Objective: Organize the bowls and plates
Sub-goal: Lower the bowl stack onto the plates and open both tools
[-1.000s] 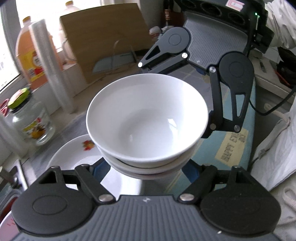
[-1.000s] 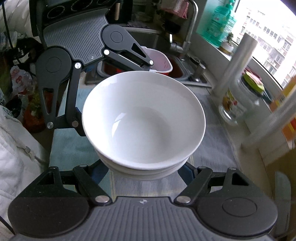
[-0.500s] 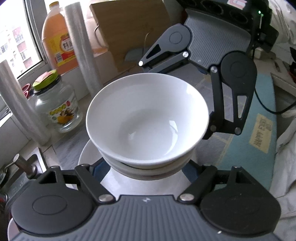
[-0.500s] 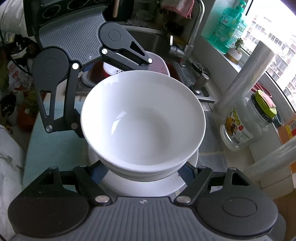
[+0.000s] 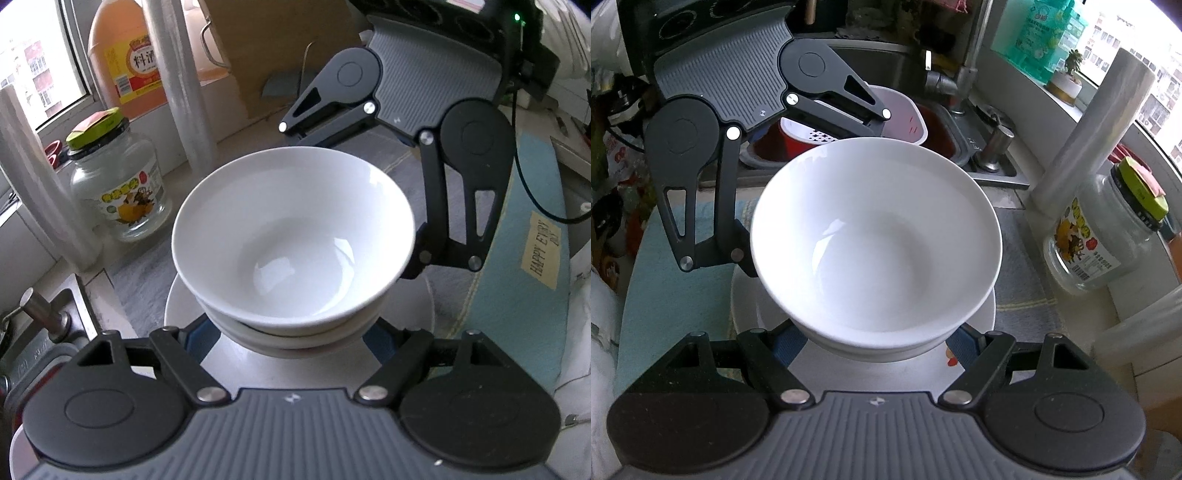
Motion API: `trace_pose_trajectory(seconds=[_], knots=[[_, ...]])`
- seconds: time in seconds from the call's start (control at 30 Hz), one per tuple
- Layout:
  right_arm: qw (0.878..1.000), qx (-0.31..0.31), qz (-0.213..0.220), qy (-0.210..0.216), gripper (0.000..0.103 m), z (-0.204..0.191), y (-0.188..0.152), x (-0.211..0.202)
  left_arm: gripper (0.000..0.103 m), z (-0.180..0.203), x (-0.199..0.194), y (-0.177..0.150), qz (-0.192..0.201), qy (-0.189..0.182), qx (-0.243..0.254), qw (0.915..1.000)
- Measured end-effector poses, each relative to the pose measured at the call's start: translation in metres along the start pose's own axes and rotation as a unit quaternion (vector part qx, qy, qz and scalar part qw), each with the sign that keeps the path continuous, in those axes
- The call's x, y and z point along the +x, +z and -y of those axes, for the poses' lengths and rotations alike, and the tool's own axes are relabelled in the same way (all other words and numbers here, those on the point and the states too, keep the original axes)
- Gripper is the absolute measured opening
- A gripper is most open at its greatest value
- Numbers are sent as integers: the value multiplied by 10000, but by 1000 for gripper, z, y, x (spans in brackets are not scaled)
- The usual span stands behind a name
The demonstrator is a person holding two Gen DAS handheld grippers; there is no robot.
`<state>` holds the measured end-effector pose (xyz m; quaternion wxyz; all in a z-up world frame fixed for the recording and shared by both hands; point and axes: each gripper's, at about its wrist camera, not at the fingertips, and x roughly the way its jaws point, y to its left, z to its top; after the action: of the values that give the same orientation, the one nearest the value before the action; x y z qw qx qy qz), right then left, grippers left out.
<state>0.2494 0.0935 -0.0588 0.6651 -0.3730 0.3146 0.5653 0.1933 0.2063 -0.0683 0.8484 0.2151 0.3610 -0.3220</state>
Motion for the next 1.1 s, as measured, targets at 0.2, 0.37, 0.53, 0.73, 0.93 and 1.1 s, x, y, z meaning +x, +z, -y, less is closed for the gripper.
trace_pose_trajectory(seconds=[0.2, 0.37, 0.53, 0.73, 0.93, 1.1], knots=[[10000, 58, -21, 11, 84, 3, 4, 3, 83, -4, -1, -2, 25, -12, -63, 10000], [9999, 100, -7, -56, 86, 1, 4, 4, 84, -2, -1, -7, 134, 5, -90, 9999], [9997, 211, 4, -117, 91, 0, 3, 6, 87, -1, 0, -9, 237, 114, -172, 9995], [9992, 327, 162, -186, 103, -8, -6, -2, 99, 11, -10, -17, 427, 496, -425, 9970], [9892, 1319, 218, -606, 103, -17, -24, -25, 101, 46, -33, -31, 671, 1559, -882, 9815], [9514, 2768, 115, -1346, 103, -36, -43, -47, 102, 80, -52, -25, 659, 2027, -2260, 9505]])
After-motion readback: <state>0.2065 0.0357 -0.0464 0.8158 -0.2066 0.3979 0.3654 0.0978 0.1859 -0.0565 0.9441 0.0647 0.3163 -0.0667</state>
